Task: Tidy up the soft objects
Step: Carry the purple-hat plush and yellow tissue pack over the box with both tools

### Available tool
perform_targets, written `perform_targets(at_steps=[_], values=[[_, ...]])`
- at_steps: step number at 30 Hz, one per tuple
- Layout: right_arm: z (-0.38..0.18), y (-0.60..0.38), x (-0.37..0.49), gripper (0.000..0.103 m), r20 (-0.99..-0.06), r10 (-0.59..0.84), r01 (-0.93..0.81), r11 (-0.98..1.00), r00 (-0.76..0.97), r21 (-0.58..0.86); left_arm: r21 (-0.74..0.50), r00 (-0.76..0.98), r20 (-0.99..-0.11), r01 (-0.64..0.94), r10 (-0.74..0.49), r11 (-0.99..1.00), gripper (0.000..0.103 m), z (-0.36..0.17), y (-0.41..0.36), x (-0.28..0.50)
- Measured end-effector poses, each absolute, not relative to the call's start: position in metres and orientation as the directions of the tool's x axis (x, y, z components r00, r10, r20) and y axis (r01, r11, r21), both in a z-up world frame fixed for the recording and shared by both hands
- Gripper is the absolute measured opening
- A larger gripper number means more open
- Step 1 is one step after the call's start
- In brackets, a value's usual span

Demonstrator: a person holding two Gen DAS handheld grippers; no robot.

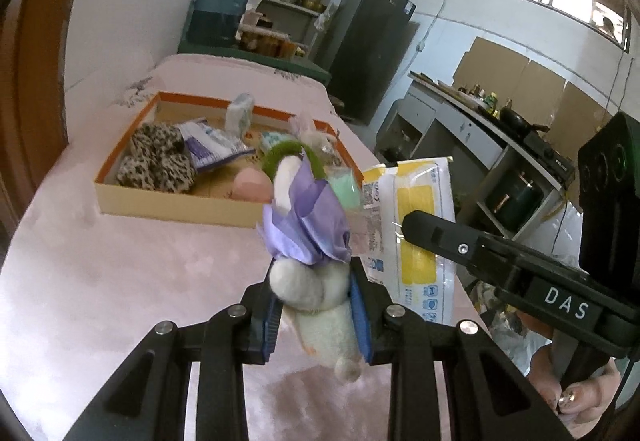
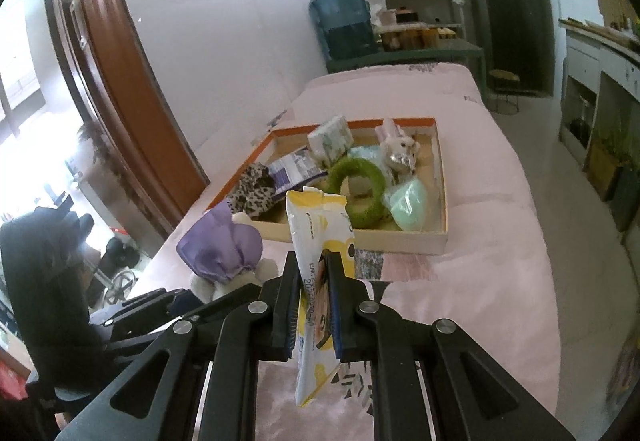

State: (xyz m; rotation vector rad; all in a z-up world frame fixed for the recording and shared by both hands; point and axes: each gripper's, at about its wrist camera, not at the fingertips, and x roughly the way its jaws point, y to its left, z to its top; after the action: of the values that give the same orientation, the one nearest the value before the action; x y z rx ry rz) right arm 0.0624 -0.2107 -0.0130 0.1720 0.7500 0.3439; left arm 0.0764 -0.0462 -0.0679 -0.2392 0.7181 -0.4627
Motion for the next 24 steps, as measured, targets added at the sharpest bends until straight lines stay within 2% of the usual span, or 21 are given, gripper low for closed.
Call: perform_targets(at_steps=[24], values=[[0.017,-0.186,0.071,0.013,-0.593,0.347,-0.288,0.937,0.726,0.195,-0.276,0.780,-0.475,0.307,-0.407,0.911,0.031,-0.016,-0.016,0.094]])
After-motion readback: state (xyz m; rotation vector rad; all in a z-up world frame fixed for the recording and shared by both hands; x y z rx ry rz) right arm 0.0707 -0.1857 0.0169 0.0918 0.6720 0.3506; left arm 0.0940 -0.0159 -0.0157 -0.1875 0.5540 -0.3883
